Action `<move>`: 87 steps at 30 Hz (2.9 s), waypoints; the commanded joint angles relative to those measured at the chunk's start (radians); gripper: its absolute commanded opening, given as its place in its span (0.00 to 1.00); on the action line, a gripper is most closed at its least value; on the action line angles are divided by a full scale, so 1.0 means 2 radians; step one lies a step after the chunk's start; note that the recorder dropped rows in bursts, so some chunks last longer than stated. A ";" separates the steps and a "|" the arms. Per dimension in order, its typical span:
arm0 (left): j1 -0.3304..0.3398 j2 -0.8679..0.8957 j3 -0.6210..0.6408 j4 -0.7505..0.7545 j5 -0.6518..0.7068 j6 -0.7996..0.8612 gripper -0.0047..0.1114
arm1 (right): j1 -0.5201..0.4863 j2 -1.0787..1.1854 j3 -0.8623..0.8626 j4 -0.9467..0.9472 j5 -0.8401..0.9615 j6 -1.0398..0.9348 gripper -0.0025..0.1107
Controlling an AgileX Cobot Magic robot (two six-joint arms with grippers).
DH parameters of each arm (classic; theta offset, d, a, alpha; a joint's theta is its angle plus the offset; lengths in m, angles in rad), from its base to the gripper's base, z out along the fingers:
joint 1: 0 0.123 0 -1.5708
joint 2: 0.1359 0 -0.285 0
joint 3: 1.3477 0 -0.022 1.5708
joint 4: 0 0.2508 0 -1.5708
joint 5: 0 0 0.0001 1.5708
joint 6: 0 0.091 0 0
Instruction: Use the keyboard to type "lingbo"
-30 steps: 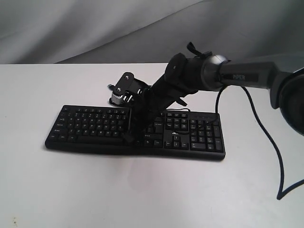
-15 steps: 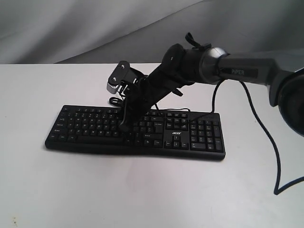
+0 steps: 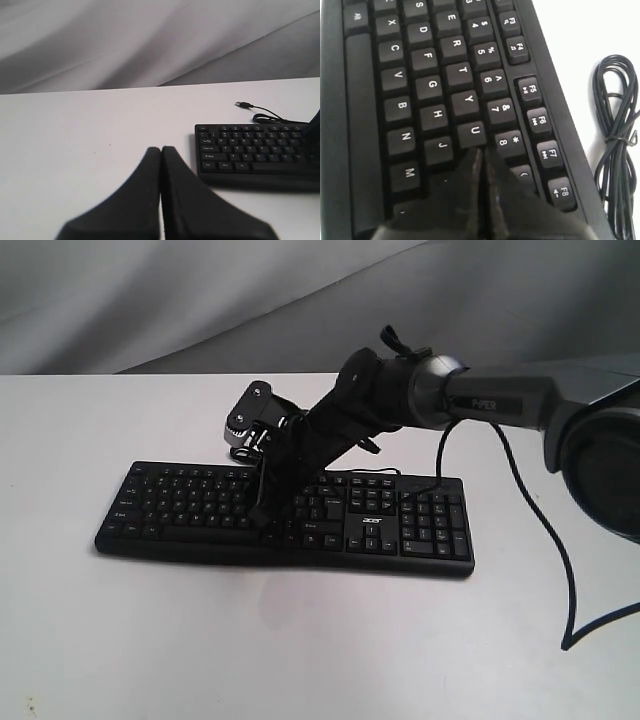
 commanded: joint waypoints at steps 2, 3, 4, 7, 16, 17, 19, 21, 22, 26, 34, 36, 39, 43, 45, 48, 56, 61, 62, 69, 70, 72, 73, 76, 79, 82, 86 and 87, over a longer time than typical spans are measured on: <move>0.001 -0.002 0.002 -0.002 -0.003 -0.001 0.04 | 0.000 -0.001 -0.003 0.021 -0.015 -0.019 0.02; 0.001 -0.002 0.002 -0.002 -0.003 -0.001 0.04 | 0.000 -0.001 -0.003 0.028 -0.015 -0.023 0.02; 0.001 -0.002 0.002 -0.002 -0.003 -0.001 0.04 | 0.000 0.000 -0.003 0.028 -0.015 -0.024 0.02; 0.001 -0.002 0.002 -0.002 -0.003 -0.001 0.04 | 0.000 0.000 -0.003 0.028 -0.015 -0.024 0.02; 0.001 -0.002 0.002 -0.002 -0.003 -0.001 0.04 | 0.001 0.009 -0.003 0.041 -0.015 -0.031 0.02; 0.001 -0.002 0.002 -0.002 -0.003 -0.001 0.04 | 0.001 0.009 -0.003 0.041 -0.015 -0.031 0.02; 0.001 -0.002 0.002 -0.002 -0.003 -0.001 0.04 | 0.001 0.009 -0.003 0.041 -0.015 -0.031 0.02; 0.001 -0.002 0.002 -0.002 -0.003 -0.001 0.04 | 0.001 0.009 -0.003 0.041 -0.015 -0.031 0.02; 0.001 -0.002 0.002 -0.002 -0.003 -0.001 0.04 | 0.001 0.009 -0.003 0.041 -0.013 -0.031 0.02; 0.001 -0.002 0.002 -0.002 -0.003 -0.001 0.04 | 0.005 -0.005 -0.003 0.041 0.001 -0.031 0.02; 0.001 -0.002 0.002 -0.002 -0.003 -0.001 0.04 | 0.029 -0.011 -0.003 0.044 0.011 -0.026 0.02; 0.001 -0.002 0.002 -0.002 -0.003 -0.001 0.04 | 0.033 -0.007 -0.003 0.044 0.011 -0.027 0.02; 0.001 -0.002 0.002 -0.002 -0.003 -0.001 0.04 | 0.036 0.000 -0.003 0.039 0.011 -0.027 0.02; 0.001 -0.002 0.002 -0.002 -0.003 -0.001 0.04 | 0.036 0.002 -0.003 0.033 0.010 -0.027 0.02; 0.001 -0.002 0.002 -0.002 -0.003 -0.001 0.04 | 0.036 0.002 -0.003 0.031 0.008 -0.027 0.02; 0.001 -0.002 0.002 -0.002 -0.003 -0.001 0.04 | 0.036 0.002 -0.003 0.026 0.008 -0.023 0.02; 0.001 -0.002 0.002 -0.002 -0.003 -0.001 0.04 | 0.036 0.004 -0.003 0.024 0.007 -0.023 0.02; 0.001 -0.002 0.002 -0.002 -0.003 -0.001 0.04 | 0.036 -0.005 -0.005 0.027 -0.019 -0.029 0.02; 0.001 -0.002 0.002 -0.002 -0.003 -0.001 0.04 | 0.036 -0.003 -0.013 0.028 -0.014 -0.029 0.02; 0.001 -0.002 0.002 -0.002 -0.003 -0.001 0.04 | 0.041 0.033 -0.078 0.028 0.010 -0.022 0.02; 0.001 -0.002 0.002 -0.002 -0.003 -0.001 0.04 | 0.041 0.036 -0.084 0.028 0.014 -0.019 0.02; 0.001 -0.002 0.002 -0.002 -0.003 -0.001 0.04 | 0.041 0.043 -0.091 0.028 0.022 -0.015 0.02; 0.001 -0.002 0.002 -0.002 -0.003 -0.001 0.04 | 0.041 0.045 -0.093 0.028 0.026 -0.014 0.02; 0.001 -0.002 0.002 -0.002 -0.003 -0.001 0.04 | 0.041 0.050 -0.093 0.026 0.026 -0.012 0.02; 0.001 -0.002 0.002 -0.002 -0.003 -0.001 0.04 | 0.041 0.052 -0.093 0.026 0.026 -0.012 0.02; 0.001 -0.002 0.002 -0.002 -0.003 -0.001 0.04 | 0.041 0.052 -0.093 0.026 0.026 -0.012 0.02; 0.001 -0.002 0.002 -0.002 -0.003 -0.001 0.04 | 0.041 0.052 -0.093 0.026 0.024 -0.012 0.02; 0.001 -0.002 0.002 -0.002 -0.003 -0.001 0.04 | 0.041 0.052 -0.093 0.026 0.023 -0.012 0.02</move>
